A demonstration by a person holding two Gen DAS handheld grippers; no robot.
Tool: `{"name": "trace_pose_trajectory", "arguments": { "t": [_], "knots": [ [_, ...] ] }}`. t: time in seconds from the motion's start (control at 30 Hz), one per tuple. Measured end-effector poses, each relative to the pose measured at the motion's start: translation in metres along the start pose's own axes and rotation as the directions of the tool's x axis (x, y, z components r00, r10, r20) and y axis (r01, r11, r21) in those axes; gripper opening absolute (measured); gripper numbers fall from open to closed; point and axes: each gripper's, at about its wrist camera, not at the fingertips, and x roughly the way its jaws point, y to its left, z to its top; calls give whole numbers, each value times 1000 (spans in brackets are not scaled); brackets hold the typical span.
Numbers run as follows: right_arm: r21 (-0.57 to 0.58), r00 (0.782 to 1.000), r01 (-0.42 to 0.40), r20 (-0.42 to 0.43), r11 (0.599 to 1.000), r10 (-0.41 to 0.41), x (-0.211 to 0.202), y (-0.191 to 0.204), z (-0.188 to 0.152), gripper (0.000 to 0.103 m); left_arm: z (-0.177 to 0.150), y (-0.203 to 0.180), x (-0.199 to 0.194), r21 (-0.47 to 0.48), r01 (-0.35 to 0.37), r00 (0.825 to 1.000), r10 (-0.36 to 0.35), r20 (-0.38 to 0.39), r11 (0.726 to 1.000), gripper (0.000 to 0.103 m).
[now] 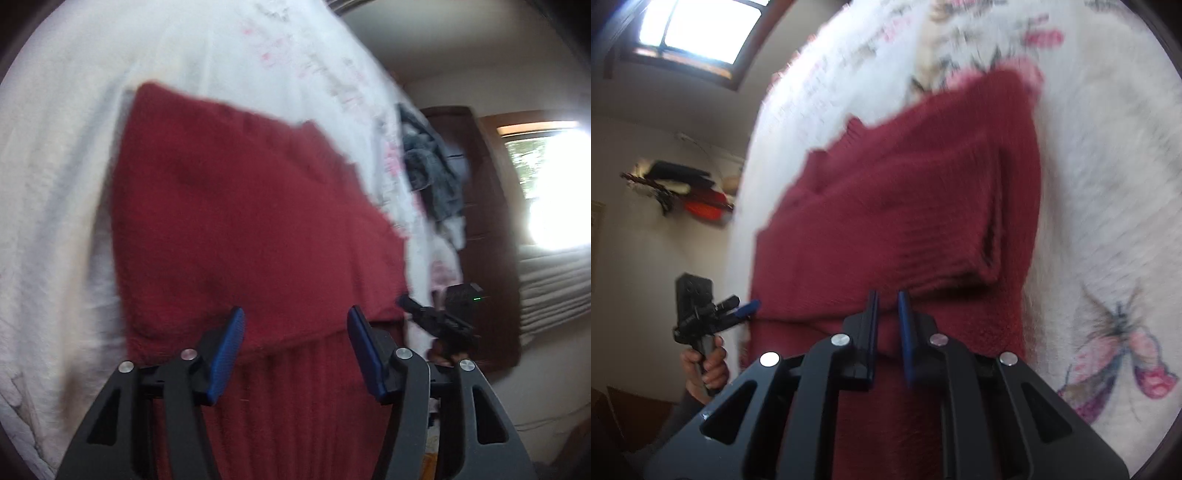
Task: Fold small clothes
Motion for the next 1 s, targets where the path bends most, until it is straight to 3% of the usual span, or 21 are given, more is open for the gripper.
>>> {"name": "trace_pose_trajectory", "arguments": {
  "t": [0.03,0.07,0.1,0.13,0.17,0.27,0.47,0.53,0.63,0.7,0.8,1.0],
  "knots": [
    [8,1000,20,-11,1000,-20,6,-5,-1,0,0,7,1,-31,14,1000,-14,4,999,54],
    [19,999,32,-7,999,-32,4,-7,-1,0,1,11,-2,-74,29,1000,-29,10,997,52],
    [24,999,36,2,999,-36,-3,-5,-1,7,0,9,-7,-87,32,999,-31,16,996,52],
    [19,999,40,16,999,-40,-13,-2,-3,24,-1,4,-12,-78,25,999,-23,22,997,56],
    [3,999,38,31,999,-38,-28,2,-7,30,-6,-2,-20,-58,15,1000,-13,27,998,62],
    [-12,999,33,35,999,-33,-64,-4,-30,35,-45,-10,-52,-54,27,999,-25,22,998,74],
    [30,992,65,-110,997,-61,-106,-15,-146,35,-174,-3,-99,-76,-33,998,29,-54,997,78],
    [73,989,62,-137,995,-52,-122,-24,-183,44,-223,10,-118,-104,-39,997,31,-74,994,78],
    [130,984,90,-164,987,-68,-147,-43,-231,44,-273,30,-127,-136,-77,992,61,-113,988,78],
    [190,980,78,-196,979,-40,-155,-56,-257,48,-298,39,-123,-162,-62,986,35,-162,985,78],
    [241,974,75,-225,968,-19,-160,-69,-277,51,-314,46,-111,-184,-44,981,8,-195,982,78],
    [264,966,39,-258,964,32,-165,-74,-285,55,-321,55,-101,-229,-9,980,-37,-195,973,78]
  ]
}}
